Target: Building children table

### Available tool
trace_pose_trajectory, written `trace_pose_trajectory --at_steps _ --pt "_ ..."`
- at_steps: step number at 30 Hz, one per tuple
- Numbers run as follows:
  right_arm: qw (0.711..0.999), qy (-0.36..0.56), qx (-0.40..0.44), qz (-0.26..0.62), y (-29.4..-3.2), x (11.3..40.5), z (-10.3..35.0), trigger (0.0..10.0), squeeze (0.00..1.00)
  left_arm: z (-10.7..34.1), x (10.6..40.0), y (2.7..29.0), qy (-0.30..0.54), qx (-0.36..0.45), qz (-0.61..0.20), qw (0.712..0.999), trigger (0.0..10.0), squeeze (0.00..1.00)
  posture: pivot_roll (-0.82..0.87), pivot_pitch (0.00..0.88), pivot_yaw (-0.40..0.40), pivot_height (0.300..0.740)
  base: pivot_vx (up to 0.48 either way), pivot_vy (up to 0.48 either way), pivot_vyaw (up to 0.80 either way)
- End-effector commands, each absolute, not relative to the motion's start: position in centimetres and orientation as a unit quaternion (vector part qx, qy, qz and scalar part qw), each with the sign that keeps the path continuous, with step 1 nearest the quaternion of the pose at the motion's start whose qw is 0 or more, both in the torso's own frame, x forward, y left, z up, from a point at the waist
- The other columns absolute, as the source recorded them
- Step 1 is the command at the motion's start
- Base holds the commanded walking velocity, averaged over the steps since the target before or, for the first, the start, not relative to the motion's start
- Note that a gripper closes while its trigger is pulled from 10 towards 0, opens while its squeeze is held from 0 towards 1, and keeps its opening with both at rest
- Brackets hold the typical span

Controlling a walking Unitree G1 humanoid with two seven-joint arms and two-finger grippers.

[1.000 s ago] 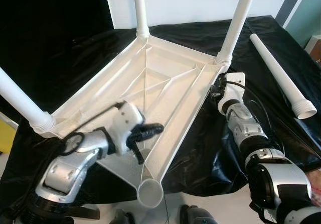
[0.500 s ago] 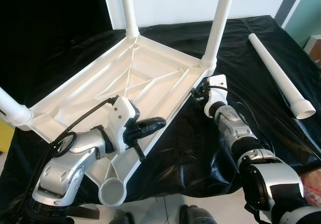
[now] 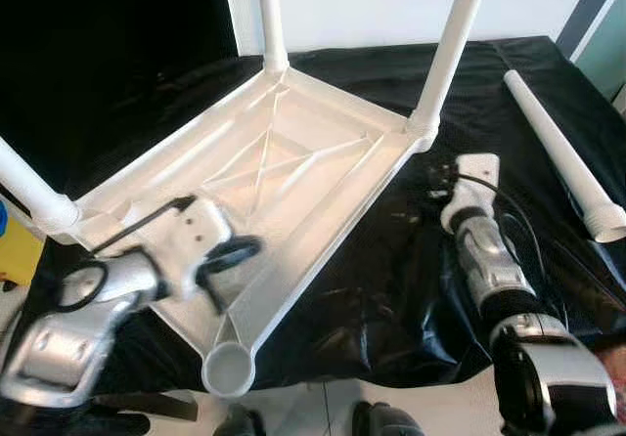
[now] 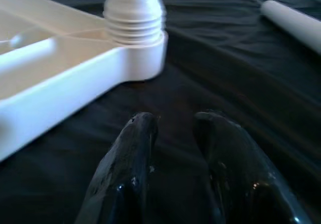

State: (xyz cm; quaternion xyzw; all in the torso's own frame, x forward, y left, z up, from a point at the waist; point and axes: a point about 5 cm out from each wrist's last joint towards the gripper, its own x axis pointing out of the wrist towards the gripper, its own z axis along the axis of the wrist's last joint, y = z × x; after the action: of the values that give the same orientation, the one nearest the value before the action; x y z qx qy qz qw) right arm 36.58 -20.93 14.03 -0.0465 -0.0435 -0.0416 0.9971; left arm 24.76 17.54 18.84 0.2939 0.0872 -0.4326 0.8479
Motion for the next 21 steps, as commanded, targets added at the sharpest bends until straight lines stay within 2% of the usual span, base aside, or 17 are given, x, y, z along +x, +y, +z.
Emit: trace_pose_trajectory --at_steps 1,6,9,13,16,21 --pt "0.997 -0.052 -0.048 -0.042 -20.7 36.4 14.2 10.0 0.0 18.5 24.7 17.7 0.09 0.313 -0.41 0.852 10.0 0.0 0.0 0.157 0.021 0.74 0.0 0.0 0.0" --pt "0.997 -0.053 -0.049 -0.013 -19.3 35.7 13.6 10.0 0.0 18.4 25.2 20.0 0.127 0.376 -0.351 0.848 10.0 0.0 0.0 0.167 0.024 0.74 0.0 0.0 0.0" --pt "0.997 -0.052 -0.048 -0.001 -18.8 35.7 13.5 10.0 0.0 18.3 25.5 21.0 0.141 0.383 -0.328 0.852 10.0 0.0 0.0 0.167 0.024 0.74 0.0 0.0 0.0" --pt "0.998 -0.054 -0.04 0.02 -17.6 35.8 13.7 10.0 0.0 17.6 25.3 21.6 0.162 0.428 -0.333 0.825 10.0 0.0 0.0 0.167 0.029 0.74 0.0 0.0 0.0" --pt "0.998 -0.039 -0.026 0.042 -16.2 36.2 13.8 10.0 0.0 16.1 24.3 20.0 0.174 0.422 -0.386 0.801 10.0 0.0 0.0 0.165 0.029 0.74 0.0 0.0 0.0" --pt "0.997 -0.023 -0.029 0.061 -15.2 36.5 13.5 10.0 0.0 15.3 23.4 18.0 0.17 0.405 -0.436 0.786 10.0 0.0 0.0 0.164 0.027 0.74 0.0 0.0 0.0"
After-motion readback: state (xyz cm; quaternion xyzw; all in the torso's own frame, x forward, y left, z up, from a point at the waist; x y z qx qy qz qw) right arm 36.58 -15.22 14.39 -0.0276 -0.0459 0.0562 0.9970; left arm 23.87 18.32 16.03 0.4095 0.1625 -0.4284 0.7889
